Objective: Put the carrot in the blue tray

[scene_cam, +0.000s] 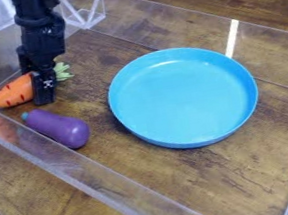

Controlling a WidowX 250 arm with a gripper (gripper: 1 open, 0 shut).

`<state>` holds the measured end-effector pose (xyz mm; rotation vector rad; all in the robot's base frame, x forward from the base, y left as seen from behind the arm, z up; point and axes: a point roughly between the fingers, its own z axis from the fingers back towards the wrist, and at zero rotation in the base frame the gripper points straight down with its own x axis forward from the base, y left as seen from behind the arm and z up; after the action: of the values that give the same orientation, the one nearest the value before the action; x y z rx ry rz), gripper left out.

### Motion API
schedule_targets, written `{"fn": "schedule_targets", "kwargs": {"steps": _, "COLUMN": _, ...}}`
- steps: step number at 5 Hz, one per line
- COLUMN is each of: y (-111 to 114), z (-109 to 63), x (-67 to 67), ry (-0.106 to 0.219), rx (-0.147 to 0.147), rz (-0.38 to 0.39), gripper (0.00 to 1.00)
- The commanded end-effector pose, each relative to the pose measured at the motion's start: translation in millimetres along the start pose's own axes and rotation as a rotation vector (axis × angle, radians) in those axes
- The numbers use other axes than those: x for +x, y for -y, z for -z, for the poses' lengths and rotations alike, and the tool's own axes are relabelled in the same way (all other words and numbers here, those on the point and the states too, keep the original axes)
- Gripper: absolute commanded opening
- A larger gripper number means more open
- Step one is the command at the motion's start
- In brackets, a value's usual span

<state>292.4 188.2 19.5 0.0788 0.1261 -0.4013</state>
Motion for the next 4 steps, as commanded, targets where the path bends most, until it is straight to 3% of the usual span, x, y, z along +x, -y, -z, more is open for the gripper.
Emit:
{"fn": "schedule_targets", "kwargs": {"steps": 1, "y": 1.8, "z": -1.9, "x": 2.6, "ry": 0.0, "rx": -0.004, "rz": -0.003, "gripper": 1.0}}
{"fn": "schedule_targets", "kwargs": {"steps": 4, "y": 3.8, "z": -0.2, "x": 4.1, "ry": -0.016, "rx": -0.029, "rz": -0.028, "gripper": 1.0}}
